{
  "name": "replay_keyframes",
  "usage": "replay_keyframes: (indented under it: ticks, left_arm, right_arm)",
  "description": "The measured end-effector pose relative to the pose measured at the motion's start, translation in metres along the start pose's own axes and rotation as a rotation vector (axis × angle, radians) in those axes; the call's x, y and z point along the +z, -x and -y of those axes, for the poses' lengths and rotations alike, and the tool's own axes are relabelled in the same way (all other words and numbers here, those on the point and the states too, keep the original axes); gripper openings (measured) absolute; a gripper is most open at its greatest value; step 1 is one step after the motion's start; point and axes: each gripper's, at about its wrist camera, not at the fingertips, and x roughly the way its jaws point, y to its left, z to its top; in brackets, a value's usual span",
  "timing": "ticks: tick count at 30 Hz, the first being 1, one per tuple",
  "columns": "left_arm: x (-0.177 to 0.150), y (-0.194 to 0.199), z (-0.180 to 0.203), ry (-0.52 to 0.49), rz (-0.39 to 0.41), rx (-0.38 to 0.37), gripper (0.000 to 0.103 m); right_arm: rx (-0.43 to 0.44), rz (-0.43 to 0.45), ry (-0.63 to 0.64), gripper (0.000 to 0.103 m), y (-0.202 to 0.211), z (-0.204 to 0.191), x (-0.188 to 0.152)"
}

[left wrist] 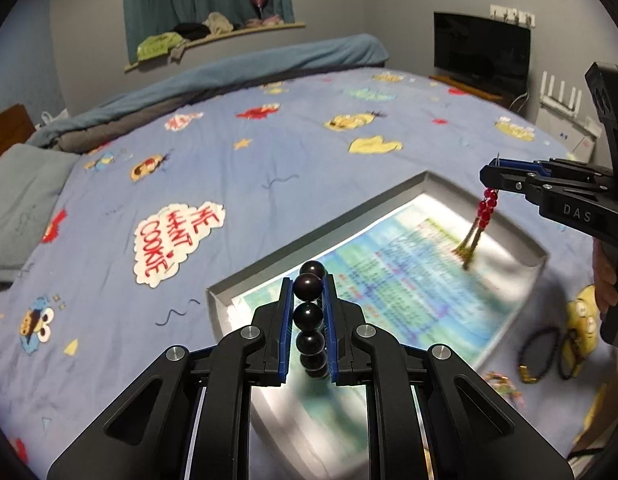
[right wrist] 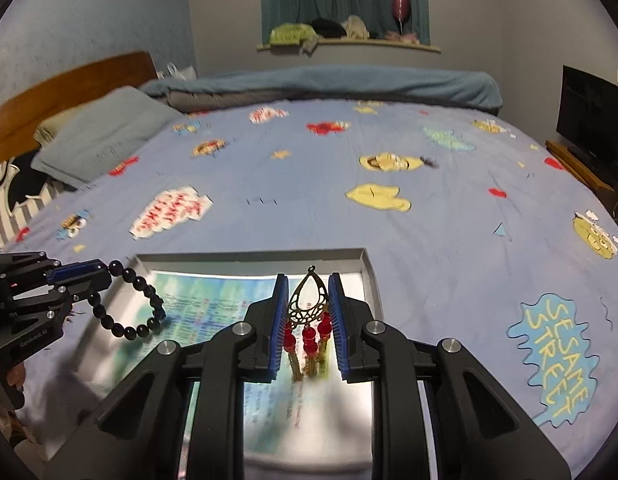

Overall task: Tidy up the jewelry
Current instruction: 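Carry both items into the grey tray and open both tools to release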

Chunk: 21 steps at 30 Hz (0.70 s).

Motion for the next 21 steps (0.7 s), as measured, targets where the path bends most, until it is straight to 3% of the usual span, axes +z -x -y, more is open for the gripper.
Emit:
replay_keyframes:
  ticks: [13,21]
  left_arm:
    - [0.000,-0.062,-0.037,0.062,-0.106,0.088,0.015]
    - [-0.003,-0.077,-0.043,0.070,-0.151,0.094,0.015]
  right_arm:
    - [-0.058,-0.184,-0.018,0.020,-0.082,0.010,0.013]
    - [-0.039,-0.200,-0.018,0.022,-0.089,0.010,0.013]
